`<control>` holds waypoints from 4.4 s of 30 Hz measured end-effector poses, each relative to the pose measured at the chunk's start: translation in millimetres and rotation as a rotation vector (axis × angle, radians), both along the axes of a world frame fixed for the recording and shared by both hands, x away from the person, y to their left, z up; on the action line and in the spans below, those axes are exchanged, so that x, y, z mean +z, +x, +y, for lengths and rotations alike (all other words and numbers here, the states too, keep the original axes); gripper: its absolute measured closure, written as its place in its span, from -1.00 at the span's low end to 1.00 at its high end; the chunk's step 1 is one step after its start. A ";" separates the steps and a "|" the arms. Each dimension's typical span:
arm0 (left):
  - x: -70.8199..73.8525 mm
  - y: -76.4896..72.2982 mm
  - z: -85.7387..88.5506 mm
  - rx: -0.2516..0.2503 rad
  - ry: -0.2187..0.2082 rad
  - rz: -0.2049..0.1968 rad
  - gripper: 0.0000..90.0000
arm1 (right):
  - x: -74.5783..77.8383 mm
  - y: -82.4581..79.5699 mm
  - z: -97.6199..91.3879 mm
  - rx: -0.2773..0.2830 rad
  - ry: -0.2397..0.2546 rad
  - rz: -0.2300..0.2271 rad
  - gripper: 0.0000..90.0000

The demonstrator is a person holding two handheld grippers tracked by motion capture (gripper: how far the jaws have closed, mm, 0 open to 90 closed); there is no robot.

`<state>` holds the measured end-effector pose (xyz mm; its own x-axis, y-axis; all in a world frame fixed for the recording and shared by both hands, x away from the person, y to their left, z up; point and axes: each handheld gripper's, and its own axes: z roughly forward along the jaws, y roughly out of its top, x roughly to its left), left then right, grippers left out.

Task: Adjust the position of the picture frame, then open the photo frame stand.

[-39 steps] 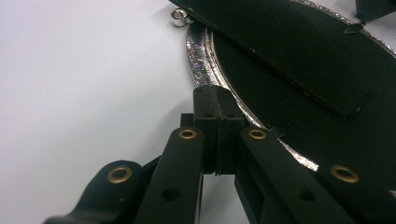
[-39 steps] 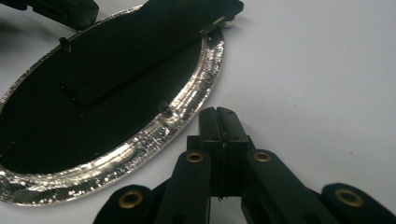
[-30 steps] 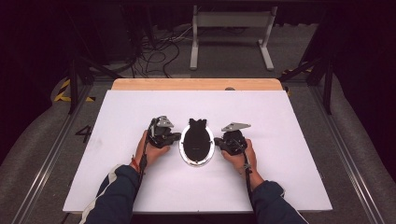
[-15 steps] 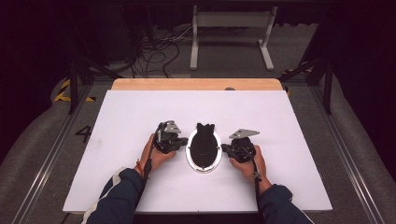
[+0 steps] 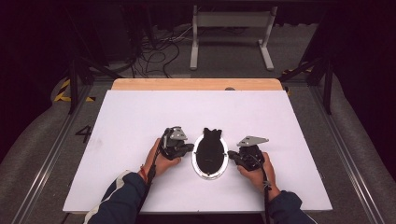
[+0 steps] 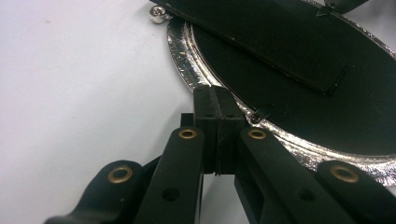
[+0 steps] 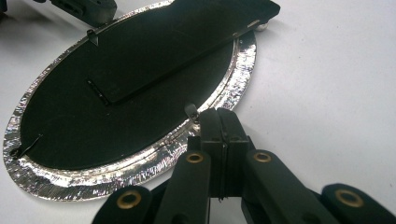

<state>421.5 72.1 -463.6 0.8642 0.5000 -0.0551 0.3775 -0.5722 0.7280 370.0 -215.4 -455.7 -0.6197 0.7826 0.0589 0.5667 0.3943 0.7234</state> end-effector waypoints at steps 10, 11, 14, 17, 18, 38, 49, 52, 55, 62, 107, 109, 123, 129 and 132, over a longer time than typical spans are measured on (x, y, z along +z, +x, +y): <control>0.1 -8.7 -4.5 -0.014 0.007 -0.008 1.00 | -0.3 -6.8 -4.8 -0.001 -0.001 -0.004 1.00; 0.1 -8.6 -4.2 -0.019 0.007 -0.009 1.00 | -0.4 -7.2 -5.0 0.002 -0.004 -0.008 1.00; -0.2 -8.1 -3.6 -0.025 0.003 -0.010 1.00 | -0.1 -7.2 -4.8 0.013 -0.018 -0.014 1.00; -0.5 -8.4 -3.4 -0.026 0.001 -0.011 1.00 | -0.3 -7.2 -4.7 0.022 -0.024 -0.022 1.00; -0.1 -8.9 -3.4 -0.026 0.010 -0.020 1.00 | -0.2 -7.3 -4.5 0.029 -0.031 -0.028 1.00; 27.1 -35.0 29.6 -0.063 -0.012 -0.168 0.69 | 14.2 -14.5 -8.7 0.080 -0.060 -0.123 0.96; 37.0 -64.6 64.8 -0.033 -0.059 -0.245 0.31 | 22.8 -14.3 -14.6 0.090 -0.052 -0.162 0.95; 33.6 -75.2 75.2 -0.002 -0.052 -0.266 0.16 | 24.5 -13.1 -17.6 0.090 -0.044 -0.171 0.93; 25.4 -82.8 84.4 0.026 -0.029 -0.271 -0.07 | 25.8 -11.8 -20.1 0.089 -0.029 -0.172 0.88; 13.4 -92.4 93.5 0.055 0.011 -0.229 -0.51 | 26.6 -9.9 -19.2 0.095 -0.032 -0.184 0.79; 0.1 -117.2 -39.1 -0.285 0.012 -0.049 0.83 | 19.0 70.2 16.8 0.043 0.023 -0.132 1.00; 0.0 -116.1 -47.7 -0.290 0.013 -0.056 0.86 | 18.1 74.1 19.8 0.038 0.017 -0.134 1.00; -0.9 -108.7 -74.0 -0.247 0.037 -0.086 0.88 | 9.7 99.1 39.3 0.027 -0.087 -0.069 1.00; 0.2 -108.2 -70.4 -0.230 0.053 -0.087 1.00 | 11.6 102.7 39.9 0.057 -0.119 -0.049 1.00; 0.7 -108.5 -69.4 -0.231 0.057 -0.082 1.00 | 12.0 102.8 38.0 0.064 -0.120 -0.039 1.00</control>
<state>313.0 2.7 -462.9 0.9563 0.2891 0.0429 0.1728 -0.6776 0.7148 472.9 -177.4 -443.7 -0.6682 0.7417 -0.0579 0.5105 0.5137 0.6896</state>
